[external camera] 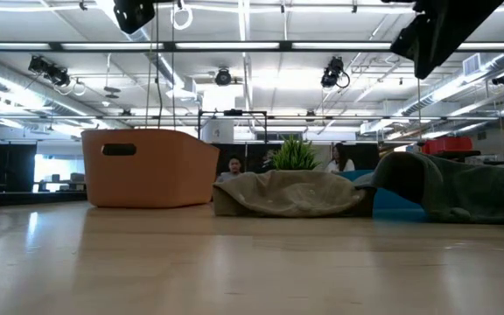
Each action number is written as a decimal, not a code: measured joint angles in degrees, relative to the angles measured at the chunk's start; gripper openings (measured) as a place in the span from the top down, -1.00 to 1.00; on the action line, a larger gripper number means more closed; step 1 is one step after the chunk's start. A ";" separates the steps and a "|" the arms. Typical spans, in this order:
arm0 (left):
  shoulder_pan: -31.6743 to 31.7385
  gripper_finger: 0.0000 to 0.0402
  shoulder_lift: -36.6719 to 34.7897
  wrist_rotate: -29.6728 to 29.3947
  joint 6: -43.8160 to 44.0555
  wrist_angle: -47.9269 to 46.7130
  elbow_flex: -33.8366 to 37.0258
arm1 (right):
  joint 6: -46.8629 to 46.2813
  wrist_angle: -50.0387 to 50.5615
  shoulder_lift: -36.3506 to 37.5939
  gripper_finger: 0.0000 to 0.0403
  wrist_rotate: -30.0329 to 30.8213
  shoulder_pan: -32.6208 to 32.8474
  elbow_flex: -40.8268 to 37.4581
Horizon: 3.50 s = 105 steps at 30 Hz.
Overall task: Pick & Place hat
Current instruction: Put the black cap into the orange bin
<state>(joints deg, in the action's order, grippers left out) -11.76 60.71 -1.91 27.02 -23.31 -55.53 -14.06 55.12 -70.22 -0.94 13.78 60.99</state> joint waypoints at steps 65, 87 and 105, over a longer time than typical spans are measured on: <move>-6.70 0.14 1.84 -12.52 21.47 7.15 -0.02 | -10.45 12.50 -24.46 0.99 7.09 -9.71 30.34; 1.60 0.14 5.44 -12.53 38.04 7.49 -0.02 | 6.24 -10.66 -27.23 0.99 28.99 -3.74 30.29; 2.26 0.54 5.33 -9.46 35.29 12.22 -0.02 | 13.87 -21.05 -27.23 0.95 29.83 -3.83 30.29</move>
<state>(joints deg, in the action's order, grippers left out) -9.50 66.04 -11.37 62.30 -11.09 -55.55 -0.19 34.08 -97.45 28.89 9.95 91.29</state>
